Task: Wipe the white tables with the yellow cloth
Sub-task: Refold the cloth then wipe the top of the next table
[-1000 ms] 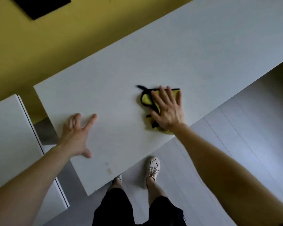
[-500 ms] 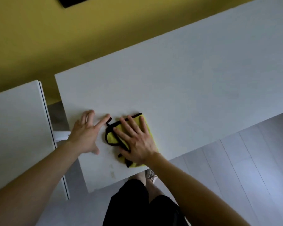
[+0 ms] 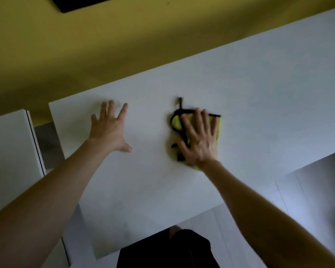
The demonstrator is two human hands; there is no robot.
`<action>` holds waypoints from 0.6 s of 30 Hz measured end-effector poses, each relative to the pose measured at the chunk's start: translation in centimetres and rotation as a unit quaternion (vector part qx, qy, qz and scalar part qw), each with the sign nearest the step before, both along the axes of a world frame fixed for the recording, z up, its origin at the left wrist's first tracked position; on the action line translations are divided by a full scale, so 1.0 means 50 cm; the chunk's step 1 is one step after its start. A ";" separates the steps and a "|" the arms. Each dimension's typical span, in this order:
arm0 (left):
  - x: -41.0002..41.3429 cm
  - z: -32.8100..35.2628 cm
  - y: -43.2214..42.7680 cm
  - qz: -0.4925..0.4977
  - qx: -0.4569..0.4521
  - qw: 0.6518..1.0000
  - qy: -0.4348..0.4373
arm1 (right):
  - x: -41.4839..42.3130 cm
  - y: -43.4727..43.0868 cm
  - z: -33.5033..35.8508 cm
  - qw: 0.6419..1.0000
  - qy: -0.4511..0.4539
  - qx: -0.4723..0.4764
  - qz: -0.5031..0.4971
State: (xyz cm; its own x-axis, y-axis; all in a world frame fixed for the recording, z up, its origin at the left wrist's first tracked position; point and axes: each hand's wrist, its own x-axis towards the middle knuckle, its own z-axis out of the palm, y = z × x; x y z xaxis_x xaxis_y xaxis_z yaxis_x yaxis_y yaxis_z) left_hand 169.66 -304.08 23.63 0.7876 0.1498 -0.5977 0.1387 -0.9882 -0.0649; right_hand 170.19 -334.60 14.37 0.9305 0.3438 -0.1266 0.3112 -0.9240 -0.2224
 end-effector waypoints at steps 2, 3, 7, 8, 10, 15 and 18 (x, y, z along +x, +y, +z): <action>0.008 -0.016 0.001 -0.005 0.003 1.000 -0.015 | -0.075 0.093 0.008 0.988 0.018 0.030 0.149; 0.008 -0.024 0.005 -0.007 -0.002 1.000 -0.022 | -0.095 0.126 0.014 0.976 0.030 0.030 0.212; 0.006 -0.032 0.011 -0.013 -0.001 1.000 -0.023 | -0.021 0.095 0.006 0.951 0.017 0.012 0.309; 0.008 -0.031 0.009 -0.010 0.006 1.000 -0.019 | 0.031 0.061 -0.002 0.963 0.006 0.020 0.270; 0.012 -0.030 0.007 -0.009 0.009 1.000 -0.011 | 0.158 -0.021 -0.019 0.992 -0.013 0.021 0.120; 0.012 -0.025 0.011 0.001 -0.008 1.000 -0.010 | 0.342 -0.086 -0.011 0.988 0.003 -0.047 -0.147; 0.010 -0.024 0.011 -0.002 -0.011 1.000 -0.010 | 0.262 0.006 0.001 0.988 0.002 -0.048 -0.150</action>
